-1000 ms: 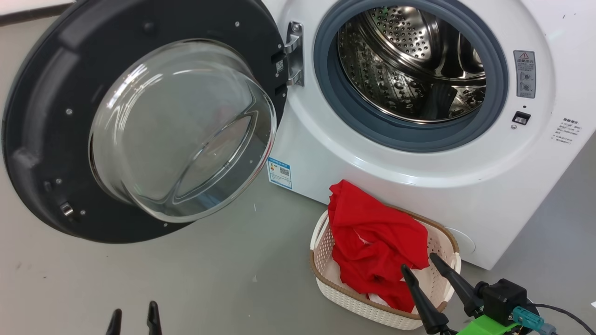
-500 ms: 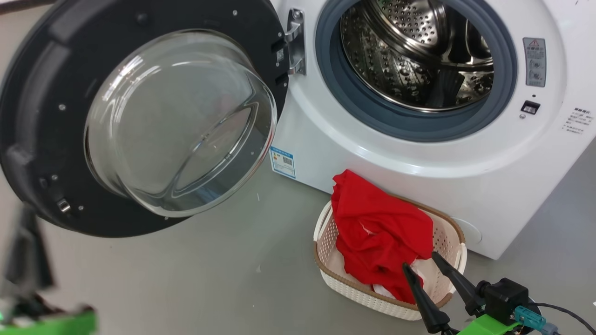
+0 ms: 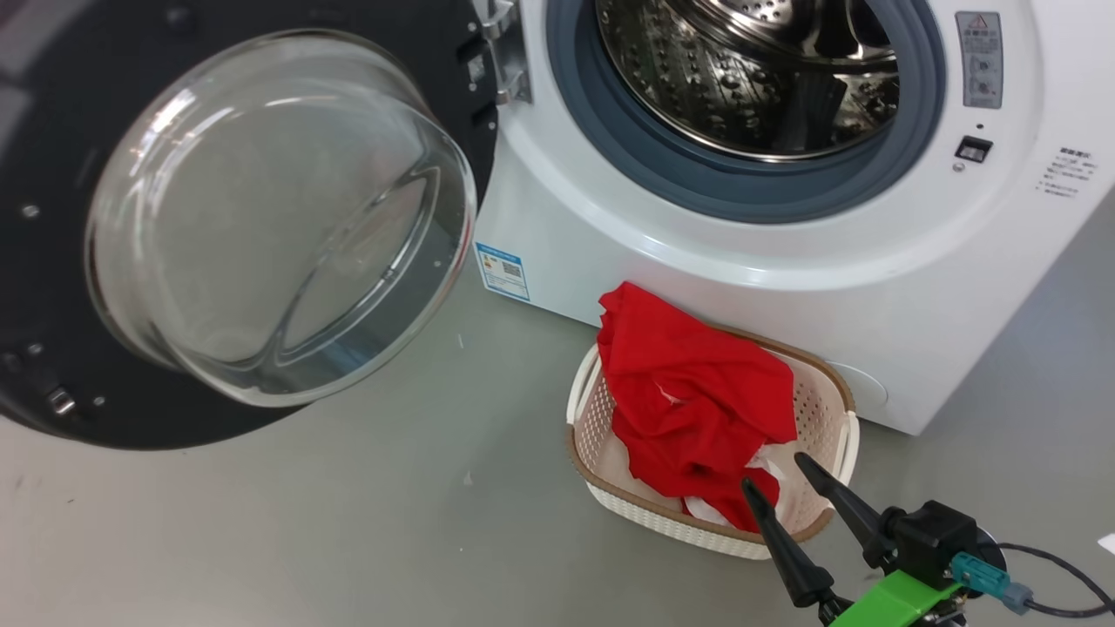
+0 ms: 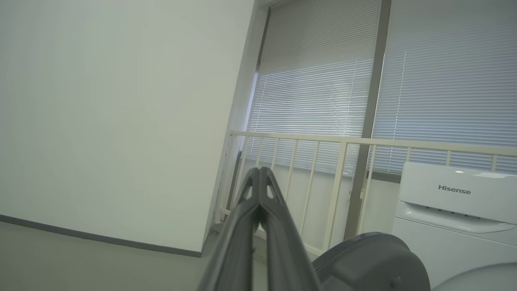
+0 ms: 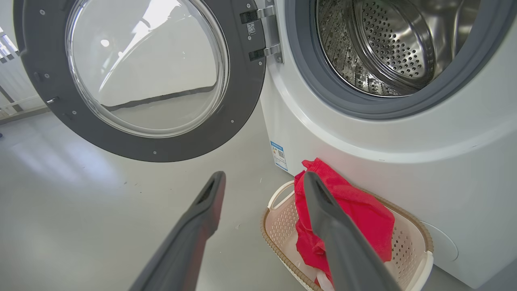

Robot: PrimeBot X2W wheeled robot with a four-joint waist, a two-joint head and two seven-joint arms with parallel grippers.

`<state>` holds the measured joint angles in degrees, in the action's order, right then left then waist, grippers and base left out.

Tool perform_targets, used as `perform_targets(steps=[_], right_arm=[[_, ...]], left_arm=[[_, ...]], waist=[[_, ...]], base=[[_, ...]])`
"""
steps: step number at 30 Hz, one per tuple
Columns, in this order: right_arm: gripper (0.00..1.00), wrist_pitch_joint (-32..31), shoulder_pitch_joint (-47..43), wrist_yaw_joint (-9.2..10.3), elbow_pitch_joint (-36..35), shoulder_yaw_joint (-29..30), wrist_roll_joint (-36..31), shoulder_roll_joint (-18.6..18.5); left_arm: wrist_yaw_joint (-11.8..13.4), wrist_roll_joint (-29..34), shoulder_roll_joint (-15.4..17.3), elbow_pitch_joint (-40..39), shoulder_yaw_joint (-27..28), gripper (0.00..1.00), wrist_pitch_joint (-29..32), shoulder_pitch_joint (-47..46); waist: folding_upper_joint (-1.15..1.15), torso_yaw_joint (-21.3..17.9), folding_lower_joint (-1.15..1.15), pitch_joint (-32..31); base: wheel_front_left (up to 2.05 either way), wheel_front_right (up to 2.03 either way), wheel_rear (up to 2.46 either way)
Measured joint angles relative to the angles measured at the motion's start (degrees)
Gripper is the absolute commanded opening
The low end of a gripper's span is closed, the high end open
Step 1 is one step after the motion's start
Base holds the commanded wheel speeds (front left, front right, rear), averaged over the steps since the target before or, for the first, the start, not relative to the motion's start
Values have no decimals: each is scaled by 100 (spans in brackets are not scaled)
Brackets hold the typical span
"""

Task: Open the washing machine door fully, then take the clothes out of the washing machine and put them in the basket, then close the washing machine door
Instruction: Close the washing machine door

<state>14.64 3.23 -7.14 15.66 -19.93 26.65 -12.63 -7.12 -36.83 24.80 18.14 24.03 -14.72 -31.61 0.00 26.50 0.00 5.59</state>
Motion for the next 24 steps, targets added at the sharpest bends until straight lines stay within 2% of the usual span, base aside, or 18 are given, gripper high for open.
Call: perform_targets(steps=[4, 10, 13, 17, 24], right_arm=[[100, 0, 129, 0, 10, -98, 5, -36], [100, 0, 156, 0, 25, -113, 9, -140], [100, 0, 193, 0, 29, -141, 9, -153], [100, 0, 237, 0, 22, -156, 9, -159], [100, 0, 336, 0, 20, -181, 9, -236]], left_arm=[[-2, -439, 489, 1014, -238, 0, 246, -520], [-2, -1370, 742, 2439, -567, 0, 1263, -1311], [-2, -1634, 922, 3010, -668, 0, 1728, -1572], [-2, -1954, 1087, 3479, -829, 0, 2408, -1797], [-2, -2426, 1056, 3735, -1129, 0, 3443, -1827]], waist=[[0, -115, 0, 67], [0, -182, 0, 194], [0, -228, 0, 262], [0, -290, 0, 375], [0, -357, 0, 586]], base=[[0, 0, 0], [0, 0, 0], [0, 0, 0], [0, 0, 0], [0, 0, 0]])
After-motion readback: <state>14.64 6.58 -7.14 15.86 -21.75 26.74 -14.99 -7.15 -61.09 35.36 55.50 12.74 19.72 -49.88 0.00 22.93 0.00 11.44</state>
